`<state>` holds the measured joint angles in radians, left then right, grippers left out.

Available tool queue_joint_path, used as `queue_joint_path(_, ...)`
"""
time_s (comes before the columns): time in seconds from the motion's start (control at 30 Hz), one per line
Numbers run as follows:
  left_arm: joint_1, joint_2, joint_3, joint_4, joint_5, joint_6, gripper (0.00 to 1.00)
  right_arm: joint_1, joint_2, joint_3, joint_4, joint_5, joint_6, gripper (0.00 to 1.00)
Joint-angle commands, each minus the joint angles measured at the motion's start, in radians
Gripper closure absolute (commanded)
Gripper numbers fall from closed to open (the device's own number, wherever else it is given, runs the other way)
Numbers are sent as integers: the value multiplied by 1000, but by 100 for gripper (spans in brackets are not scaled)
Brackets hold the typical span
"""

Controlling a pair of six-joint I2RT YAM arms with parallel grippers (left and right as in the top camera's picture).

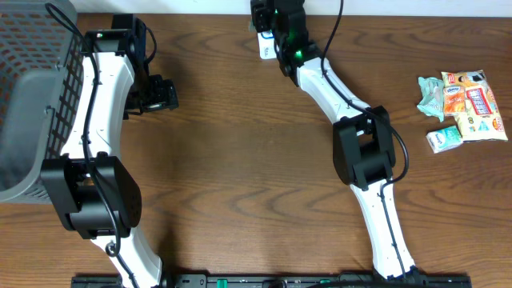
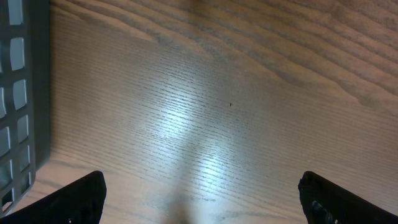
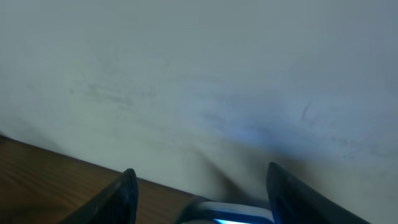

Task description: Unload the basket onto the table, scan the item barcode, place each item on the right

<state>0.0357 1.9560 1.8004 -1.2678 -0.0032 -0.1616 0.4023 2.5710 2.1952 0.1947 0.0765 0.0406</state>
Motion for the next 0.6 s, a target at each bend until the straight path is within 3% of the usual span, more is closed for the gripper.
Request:
queue_joint_path(0.0, 2, 6, -11, -4, -9, -13, 2, -1, 0, 8, 14, 4, 8, 41)
queue_joint_path(0.23, 2, 6, -11, -4, -9, -13, 2, 0, -7, 9, 6, 3, 8, 37)
queue_joint_path(0.57, 2, 6, -11, -4, -9, -13, 2, 56, -158, 10, -400, 4, 19, 35)
